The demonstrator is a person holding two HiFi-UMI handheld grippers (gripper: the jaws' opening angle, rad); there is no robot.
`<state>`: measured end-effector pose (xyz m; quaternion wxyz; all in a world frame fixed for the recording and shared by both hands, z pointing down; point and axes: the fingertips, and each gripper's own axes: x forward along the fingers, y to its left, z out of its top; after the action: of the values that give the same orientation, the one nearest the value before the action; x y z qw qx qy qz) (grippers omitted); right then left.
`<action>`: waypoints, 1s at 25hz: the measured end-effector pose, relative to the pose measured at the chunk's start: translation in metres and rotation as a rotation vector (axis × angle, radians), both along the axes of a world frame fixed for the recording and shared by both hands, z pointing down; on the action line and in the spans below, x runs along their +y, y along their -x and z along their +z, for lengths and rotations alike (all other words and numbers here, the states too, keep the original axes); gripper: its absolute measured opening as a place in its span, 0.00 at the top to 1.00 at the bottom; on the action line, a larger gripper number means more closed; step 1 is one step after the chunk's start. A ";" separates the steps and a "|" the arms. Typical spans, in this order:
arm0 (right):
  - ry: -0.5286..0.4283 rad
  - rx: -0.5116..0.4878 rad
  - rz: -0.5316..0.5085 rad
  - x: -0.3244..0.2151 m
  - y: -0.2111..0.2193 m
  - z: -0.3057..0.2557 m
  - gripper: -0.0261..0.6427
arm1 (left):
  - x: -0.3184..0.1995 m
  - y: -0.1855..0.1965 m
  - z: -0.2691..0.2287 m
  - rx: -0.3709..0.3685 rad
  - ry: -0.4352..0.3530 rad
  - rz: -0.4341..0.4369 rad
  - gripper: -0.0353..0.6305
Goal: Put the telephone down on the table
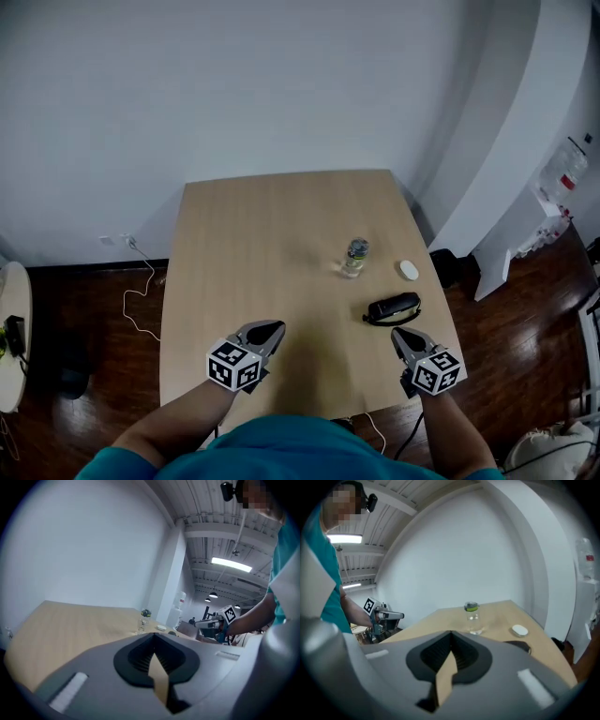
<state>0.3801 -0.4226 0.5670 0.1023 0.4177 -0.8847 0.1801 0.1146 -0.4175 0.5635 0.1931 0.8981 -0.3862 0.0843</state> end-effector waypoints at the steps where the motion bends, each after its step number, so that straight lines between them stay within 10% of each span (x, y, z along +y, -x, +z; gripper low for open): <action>1: -0.006 -0.004 0.010 0.009 0.015 -0.005 0.96 | 0.009 0.013 -0.004 -0.003 -0.007 0.009 0.94; 25: -0.020 0.027 -0.215 0.246 0.226 -0.001 0.96 | 0.266 0.167 0.009 -0.063 -0.006 -0.070 0.94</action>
<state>0.1542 -0.1768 0.5660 0.1288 0.3237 -0.9247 0.1537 -0.0524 -0.1515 0.5723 0.1808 0.8816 -0.4233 0.1045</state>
